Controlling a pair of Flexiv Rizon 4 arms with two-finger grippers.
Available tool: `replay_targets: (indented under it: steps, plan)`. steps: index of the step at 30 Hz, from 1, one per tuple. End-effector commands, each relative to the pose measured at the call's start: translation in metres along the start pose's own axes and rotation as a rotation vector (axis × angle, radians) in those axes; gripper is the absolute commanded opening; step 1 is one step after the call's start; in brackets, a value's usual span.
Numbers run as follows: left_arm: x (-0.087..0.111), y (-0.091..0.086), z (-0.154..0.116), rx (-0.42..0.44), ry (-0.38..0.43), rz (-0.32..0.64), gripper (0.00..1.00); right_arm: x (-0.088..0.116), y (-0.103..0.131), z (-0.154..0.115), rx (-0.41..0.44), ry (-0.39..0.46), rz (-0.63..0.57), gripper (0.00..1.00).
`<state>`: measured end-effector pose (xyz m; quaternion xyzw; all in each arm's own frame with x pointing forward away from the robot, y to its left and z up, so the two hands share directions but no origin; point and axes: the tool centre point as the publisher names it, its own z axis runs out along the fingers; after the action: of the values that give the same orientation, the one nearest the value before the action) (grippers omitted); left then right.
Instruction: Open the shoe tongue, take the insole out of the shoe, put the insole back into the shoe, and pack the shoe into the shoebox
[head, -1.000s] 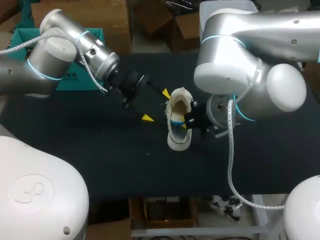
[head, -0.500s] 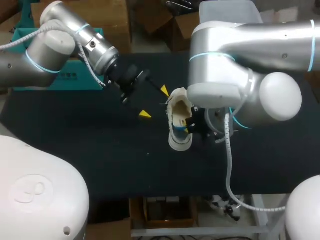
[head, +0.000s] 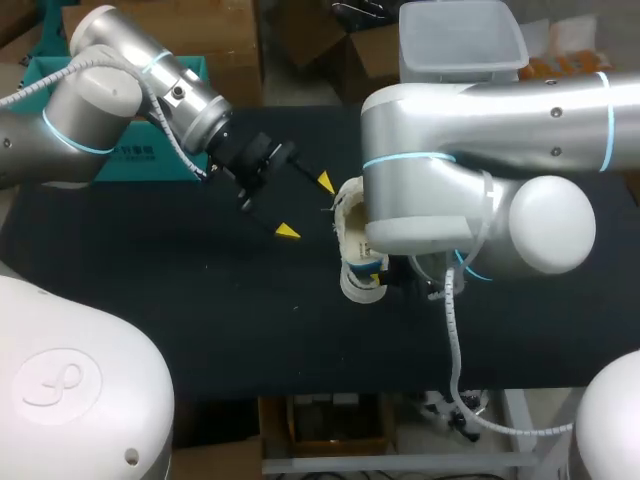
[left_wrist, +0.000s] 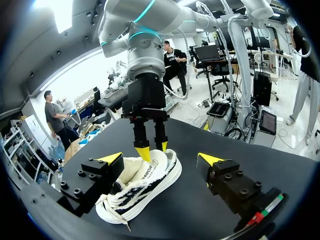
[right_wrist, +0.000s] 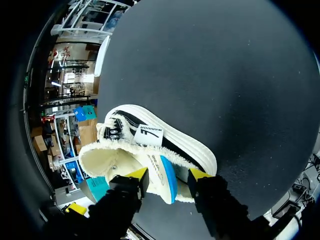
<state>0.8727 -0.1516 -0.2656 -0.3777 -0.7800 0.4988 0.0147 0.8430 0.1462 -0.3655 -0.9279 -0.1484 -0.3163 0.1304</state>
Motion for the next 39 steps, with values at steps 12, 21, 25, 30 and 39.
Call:
replay_targets:
  steps: [12,21,25,30,39]
  plan:
    - [0.007,-0.009,0.005,0.007,-0.011,-0.005,1.00,-0.002,-0.023,-0.041,-0.141,0.085,-0.042,0.00]
    - [0.016,-0.011,0.006,0.001,-0.015,-0.013,1.00,0.000,-0.015,-0.020,-0.020,0.138,-0.023,0.00]
    - [0.018,-0.010,0.003,-0.005,-0.016,-0.016,1.00,0.007,-0.015,-0.013,0.004,0.152,-0.032,0.00]
    - [0.019,-0.007,-0.003,-0.008,-0.020,-0.018,1.00,0.011,-0.012,-0.004,0.009,0.144,-0.029,0.00]
    - [0.016,-0.001,-0.009,-0.015,-0.030,-0.023,1.00,0.015,-0.004,0.016,0.030,0.117,-0.014,0.00]
